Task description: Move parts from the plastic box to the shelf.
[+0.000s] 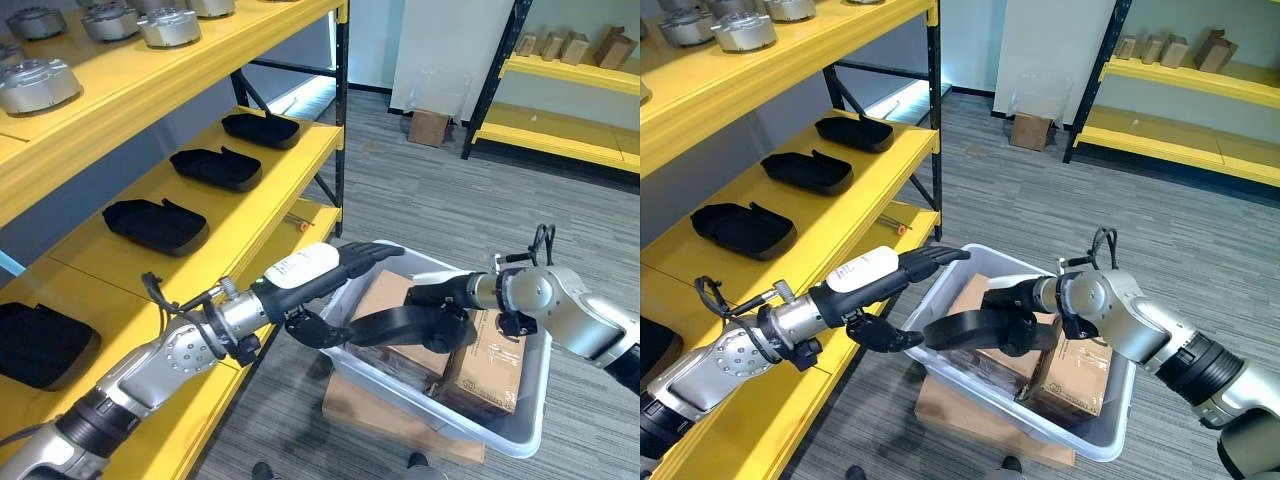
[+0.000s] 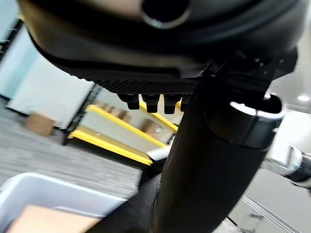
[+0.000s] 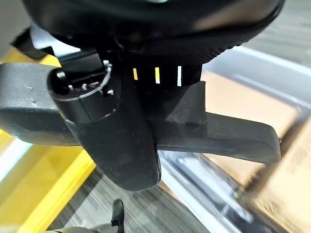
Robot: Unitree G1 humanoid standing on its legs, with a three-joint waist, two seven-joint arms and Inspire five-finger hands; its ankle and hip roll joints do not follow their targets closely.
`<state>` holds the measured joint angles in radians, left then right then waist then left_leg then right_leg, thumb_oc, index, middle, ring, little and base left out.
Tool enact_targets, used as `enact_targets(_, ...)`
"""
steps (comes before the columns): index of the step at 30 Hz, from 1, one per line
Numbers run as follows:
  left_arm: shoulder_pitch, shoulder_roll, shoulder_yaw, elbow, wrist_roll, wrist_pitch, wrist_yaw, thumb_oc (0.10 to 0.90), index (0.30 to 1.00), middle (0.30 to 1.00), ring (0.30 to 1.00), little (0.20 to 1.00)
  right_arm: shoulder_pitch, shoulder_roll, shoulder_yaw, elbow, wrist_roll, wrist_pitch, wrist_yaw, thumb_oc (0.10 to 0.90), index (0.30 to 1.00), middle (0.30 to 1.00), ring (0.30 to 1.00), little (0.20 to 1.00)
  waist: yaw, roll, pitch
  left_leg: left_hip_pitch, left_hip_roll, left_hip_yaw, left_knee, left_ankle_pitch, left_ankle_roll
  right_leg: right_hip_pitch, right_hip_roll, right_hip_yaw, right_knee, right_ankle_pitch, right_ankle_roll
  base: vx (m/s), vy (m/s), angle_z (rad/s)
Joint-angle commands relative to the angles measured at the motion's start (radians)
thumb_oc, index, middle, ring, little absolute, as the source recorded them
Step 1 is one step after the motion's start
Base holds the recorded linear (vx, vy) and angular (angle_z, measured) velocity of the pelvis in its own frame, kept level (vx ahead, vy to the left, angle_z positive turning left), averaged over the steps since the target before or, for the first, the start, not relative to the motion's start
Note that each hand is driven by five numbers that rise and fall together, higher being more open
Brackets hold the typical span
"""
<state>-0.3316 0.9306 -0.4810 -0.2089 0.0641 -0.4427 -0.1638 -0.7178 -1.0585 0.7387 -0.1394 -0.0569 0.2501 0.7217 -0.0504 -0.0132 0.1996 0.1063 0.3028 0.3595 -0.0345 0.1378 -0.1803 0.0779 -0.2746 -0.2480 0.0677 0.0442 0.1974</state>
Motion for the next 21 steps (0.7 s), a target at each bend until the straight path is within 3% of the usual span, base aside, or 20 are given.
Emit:
enact_targets(1, -0.120, 0.020, -0.029, -0.026, -0.080, 0.011, -0.014, 0.900, 1.000, 1.000, 1.000, 1.000, -0.194, 0.047, 0.027, -0.059, -0.006, -0.010, -0.005, 0.400, 0.300, 0.300, 0.300, 0.300, 0.001, -0.043, -0.083, 0.040, 0.114, 0.112, 0.016, -0.005, -0.026, -0.001, -0.091, -0.089, 0.021, -0.003, 0.028, 0.01, -0.010, -0.06)
enact_targets(7, -0.164, 0.022, -0.090, -0.025, -0.082, 0.111, -0.061, 0.900, 1.000, 1.000, 1.000, 1.000, -0.224, 0.095, 0.056, -0.031, -0.104, -0.052, -0.073, 0.400, 0.300, 0.300, 0.300, 0.300, 0.000, -0.036, -0.086, 0.044, 0.112, 0.118, 0.020, -0.009, -0.025, 0.003, -0.093, -0.087, 0.018, 0.002, 0.034, 0.00, -0.002, -0.01)
enact_targets(11, -0.164, -0.008, -0.101, -0.018, -0.153, 0.222, -0.074, 0.900, 1.000, 1.000, 1.000, 1.000, -0.258, 0.148, 0.063, 0.037, -0.202, -0.095, -0.172, 0.400, 0.300, 0.300, 0.300, 0.300, 0.005, -0.027, -0.089, 0.040, 0.112, 0.118, 0.023, -0.008, -0.022, 0.003, -0.090, -0.080, 0.012, 0.003, 0.033, 0.00, 0.011, -0.03)
enact_targets(15, -0.107, -0.054, -0.062, 0.000, -0.142, 0.326, -0.021, 0.900, 1.000, 1.000, 1.000, 1.000, -0.247, 0.172, 0.030, 0.059, -0.222, -0.068, -0.197, 0.400, 0.300, 0.300, 0.300, 0.300, 0.014, -0.022, -0.086, 0.037, 0.110, 0.111, 0.024, -0.009, -0.021, -0.001, -0.088, -0.076, 0.013, 0.002, 0.033, -0.01, 0.018, -0.05)
enact_targets(21, 0.015, -0.128, 0.043, 0.038, -0.116, 0.393, -0.005, 0.900, 1.000, 1.000, 1.000, 1.000, -0.188, 0.194, -0.057, 0.053, -0.260, -0.025, -0.232, 0.400, 0.300, 0.300, 0.300, 0.300, 0.028, -0.021, -0.079, 0.029, 0.111, 0.095, 0.024, -0.011, -0.023, -0.005, -0.086, -0.075, 0.014, -0.003, 0.029, 0.00, 0.000, 0.00)
